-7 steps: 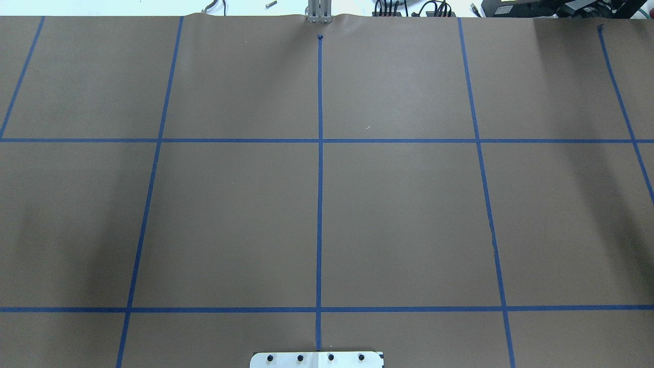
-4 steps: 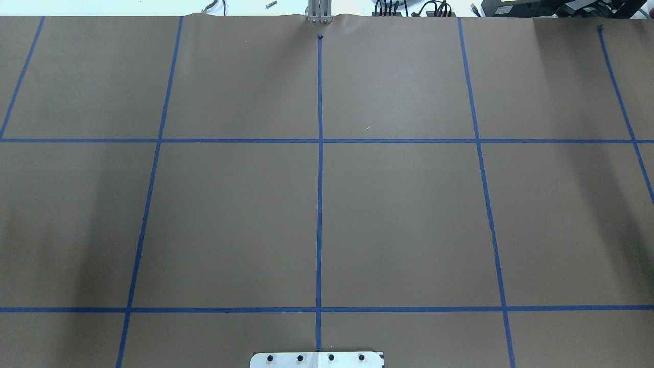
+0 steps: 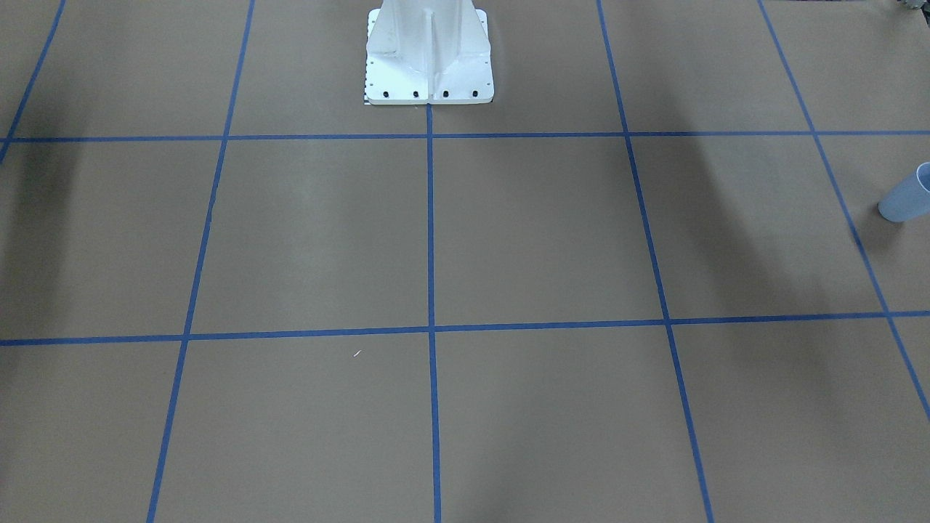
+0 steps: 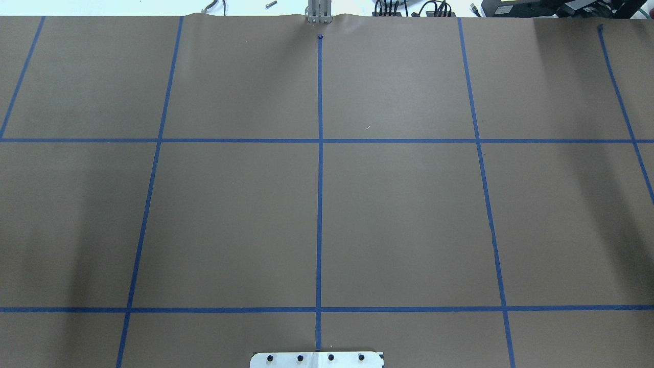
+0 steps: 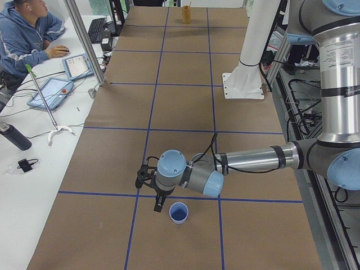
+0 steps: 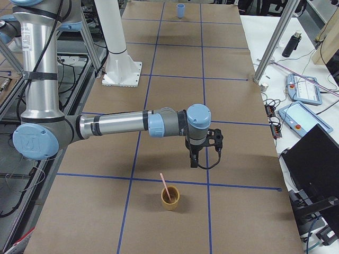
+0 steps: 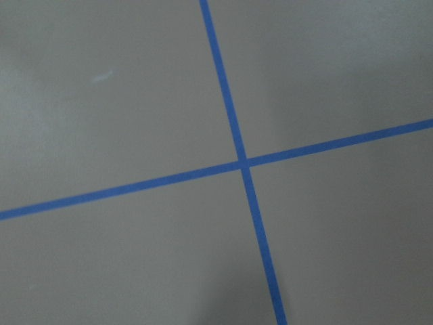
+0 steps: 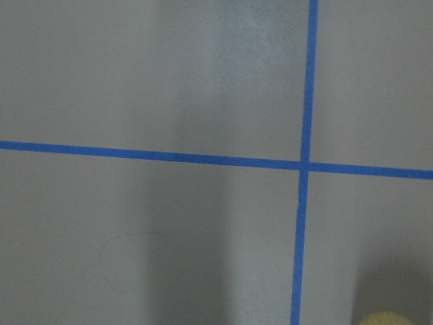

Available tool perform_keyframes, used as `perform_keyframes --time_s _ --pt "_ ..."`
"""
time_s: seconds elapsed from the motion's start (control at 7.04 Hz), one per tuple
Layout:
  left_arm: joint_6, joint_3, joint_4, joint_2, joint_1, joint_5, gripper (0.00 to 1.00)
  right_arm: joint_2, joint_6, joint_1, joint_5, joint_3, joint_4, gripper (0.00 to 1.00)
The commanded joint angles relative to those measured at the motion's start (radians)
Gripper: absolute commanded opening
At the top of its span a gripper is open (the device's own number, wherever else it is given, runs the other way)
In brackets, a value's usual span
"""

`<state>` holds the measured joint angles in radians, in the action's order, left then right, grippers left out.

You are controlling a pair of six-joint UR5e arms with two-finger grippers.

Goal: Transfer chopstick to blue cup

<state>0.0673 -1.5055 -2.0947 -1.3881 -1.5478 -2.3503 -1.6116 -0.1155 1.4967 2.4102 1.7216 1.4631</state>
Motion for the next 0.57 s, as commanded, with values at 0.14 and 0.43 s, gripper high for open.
perform_keyframes --time_s 0.14,0.43 --pt "0.006 0.140 -0.053 0.026 -0.001 -0.001 0.98 -0.024 -0.003 -0.012 0.003 -0.019 -0.075 1.00" --pt "0.003 0.139 -0.053 0.046 -0.003 -0.007 0.98 -0.024 -0.006 -0.012 0.018 -0.014 -0.075 1.00"
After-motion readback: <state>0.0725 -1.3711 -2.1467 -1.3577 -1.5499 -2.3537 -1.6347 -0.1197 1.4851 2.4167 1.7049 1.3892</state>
